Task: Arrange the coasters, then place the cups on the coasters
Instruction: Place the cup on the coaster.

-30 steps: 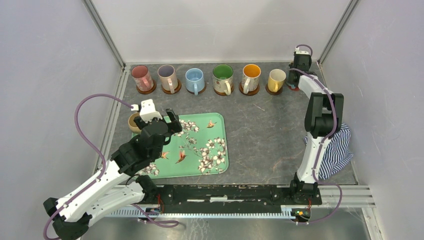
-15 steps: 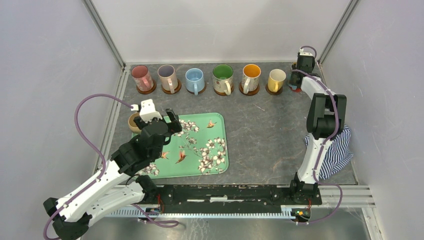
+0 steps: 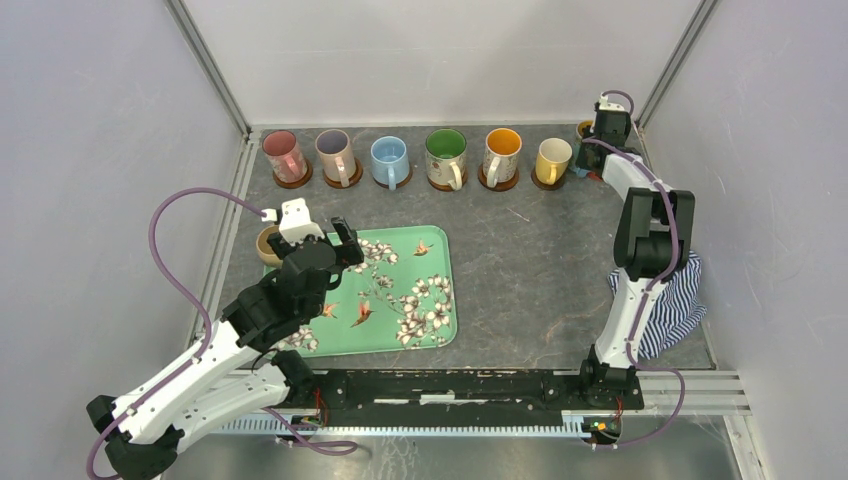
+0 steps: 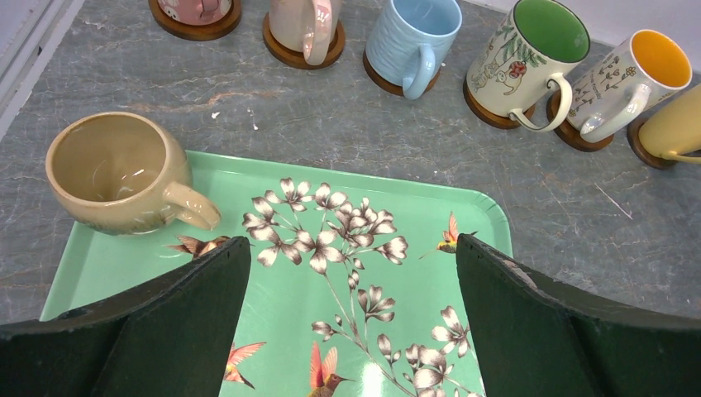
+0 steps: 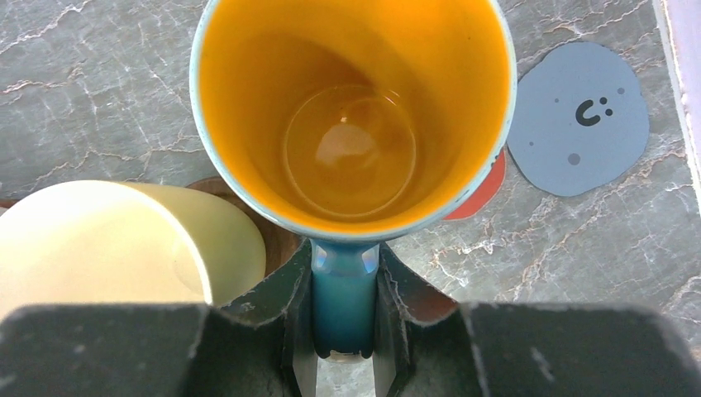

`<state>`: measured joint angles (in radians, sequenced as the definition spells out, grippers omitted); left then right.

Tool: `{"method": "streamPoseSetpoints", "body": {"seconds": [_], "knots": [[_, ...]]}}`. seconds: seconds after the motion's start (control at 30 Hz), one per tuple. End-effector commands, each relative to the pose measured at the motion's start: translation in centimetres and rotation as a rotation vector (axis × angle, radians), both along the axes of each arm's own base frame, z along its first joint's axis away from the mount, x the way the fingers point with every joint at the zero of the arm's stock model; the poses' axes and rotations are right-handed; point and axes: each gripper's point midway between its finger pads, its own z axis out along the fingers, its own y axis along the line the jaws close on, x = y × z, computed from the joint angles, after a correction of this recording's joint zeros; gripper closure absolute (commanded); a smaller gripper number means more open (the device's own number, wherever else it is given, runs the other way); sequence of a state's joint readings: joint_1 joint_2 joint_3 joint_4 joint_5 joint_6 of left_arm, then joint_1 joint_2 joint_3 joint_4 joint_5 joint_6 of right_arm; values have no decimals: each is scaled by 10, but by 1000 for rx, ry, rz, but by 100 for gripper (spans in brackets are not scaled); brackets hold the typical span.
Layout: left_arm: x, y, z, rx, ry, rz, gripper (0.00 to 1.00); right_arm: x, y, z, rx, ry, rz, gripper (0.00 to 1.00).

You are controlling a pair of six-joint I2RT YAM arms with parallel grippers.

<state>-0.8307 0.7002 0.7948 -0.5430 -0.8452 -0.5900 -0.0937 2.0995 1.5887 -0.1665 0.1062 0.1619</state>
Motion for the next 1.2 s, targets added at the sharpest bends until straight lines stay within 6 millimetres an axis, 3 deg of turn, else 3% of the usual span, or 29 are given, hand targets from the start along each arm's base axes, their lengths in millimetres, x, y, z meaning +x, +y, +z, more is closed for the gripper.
{"method": "streamPoseSetpoints", "body": {"seconds": [0.0, 0.13, 0.2, 0.73, 0.93, 1.17], "knots": [[3, 5, 4, 17, -26, 22, 0, 24, -6, 119, -56, -331, -2, 100], [3, 4, 4, 17, -24, 18, 0, 19, -18, 139, -88, -383, -40, 100], [3, 4, 4, 17, -25, 20, 0, 16, -25, 137, -94, -380, -69, 100], [3, 5, 5, 15, -27, 22, 0, -3, -49, 70, -64, -296, -134, 100], [3, 5, 4, 14, -26, 21, 0, -13, -43, 50, -46, -276, -121, 100], [3, 4, 4, 15, -25, 19, 0, -14, -31, 41, -15, -268, -64, 100]]}}
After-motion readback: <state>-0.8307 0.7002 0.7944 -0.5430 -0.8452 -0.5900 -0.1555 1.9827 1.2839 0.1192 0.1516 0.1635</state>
